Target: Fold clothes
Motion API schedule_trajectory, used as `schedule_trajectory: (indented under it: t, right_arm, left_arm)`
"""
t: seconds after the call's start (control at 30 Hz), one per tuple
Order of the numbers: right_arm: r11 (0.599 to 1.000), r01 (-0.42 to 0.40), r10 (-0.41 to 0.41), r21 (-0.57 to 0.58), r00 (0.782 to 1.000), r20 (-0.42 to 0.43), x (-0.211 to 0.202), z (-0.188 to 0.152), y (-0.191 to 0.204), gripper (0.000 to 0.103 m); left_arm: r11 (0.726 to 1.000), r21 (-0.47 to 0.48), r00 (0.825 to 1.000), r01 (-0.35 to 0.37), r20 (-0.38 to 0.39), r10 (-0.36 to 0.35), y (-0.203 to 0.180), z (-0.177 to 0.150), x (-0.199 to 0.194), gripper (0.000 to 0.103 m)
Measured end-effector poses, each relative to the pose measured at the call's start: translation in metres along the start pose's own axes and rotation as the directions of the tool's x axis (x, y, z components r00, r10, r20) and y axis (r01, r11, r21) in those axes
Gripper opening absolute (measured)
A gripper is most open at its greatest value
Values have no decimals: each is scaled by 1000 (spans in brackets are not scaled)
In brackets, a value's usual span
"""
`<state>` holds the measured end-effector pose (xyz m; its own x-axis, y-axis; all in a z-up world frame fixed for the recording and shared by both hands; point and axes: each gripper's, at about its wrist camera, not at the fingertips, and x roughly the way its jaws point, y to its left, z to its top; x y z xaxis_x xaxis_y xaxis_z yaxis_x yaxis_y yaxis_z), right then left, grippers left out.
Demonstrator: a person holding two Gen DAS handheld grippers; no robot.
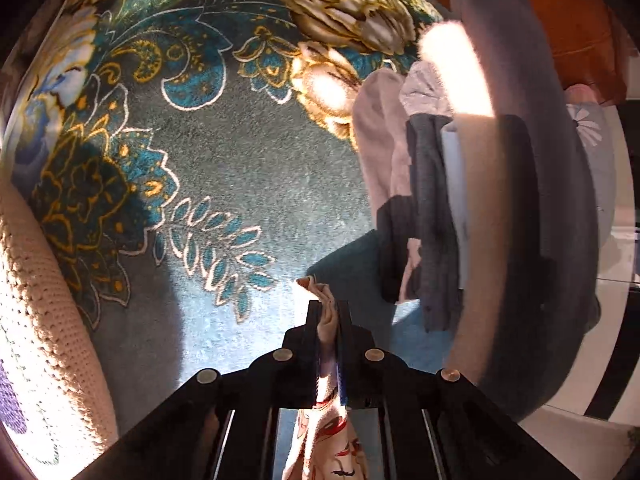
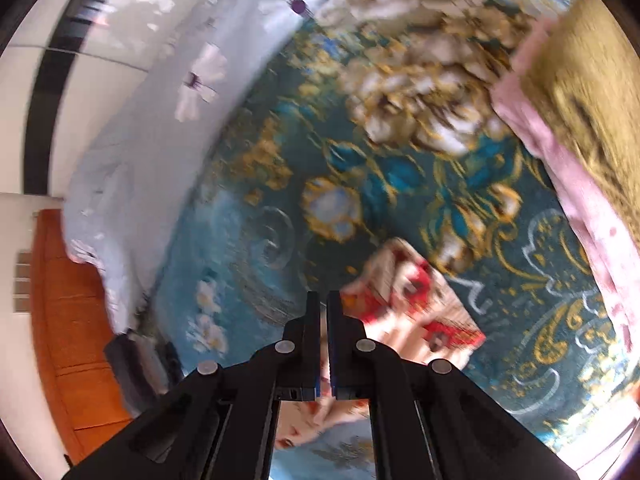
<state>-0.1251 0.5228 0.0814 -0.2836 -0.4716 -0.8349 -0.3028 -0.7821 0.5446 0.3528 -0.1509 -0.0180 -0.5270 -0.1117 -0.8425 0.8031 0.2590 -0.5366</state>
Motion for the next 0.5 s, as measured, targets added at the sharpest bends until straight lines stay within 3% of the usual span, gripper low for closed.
schedule_trajectory:
  t: [0.07, 0.17, 0.3, 0.33, 0.37, 0.4, 0.5]
  right_arm:
    - [998, -48, 51, -35, 996, 79, -18, 8, 7, 3]
    - [994, 102, -101, 29, 995, -25, 9, -3, -28, 3]
    - [980, 158, -145, 123, 984, -107, 32, -45, -67, 6]
    - [977, 152, -135, 152, 984, -119, 37, -54, -73, 11]
    - [973, 149, -126, 178, 983, -132, 42, -64, -80, 31]
    - [968, 160, -131, 194, 979, -154, 47, -70, -86, 45]
    - [956, 171, -131, 237, 975, -178, 65, -84, -96, 45]
  left_arm:
    - [1000, 18, 1000, 3, 10, -3, -1, 2, -4, 7]
    - [998, -29, 998, -59, -22, 58, 16, 0, 9, 7]
    - [991, -109, 996, -80, -37, 76, 39, -10, 21, 7]
    - [990, -107, 996, -88, -36, 84, 40, -11, 22, 7]
    - [990, -102, 995, -98, -35, 95, 41, -11, 22, 7]
    - [989, -102, 994, -105, -35, 102, 41, -11, 23, 7]
    - [988, -99, 993, -116, -39, 112, 38, -11, 24, 7]
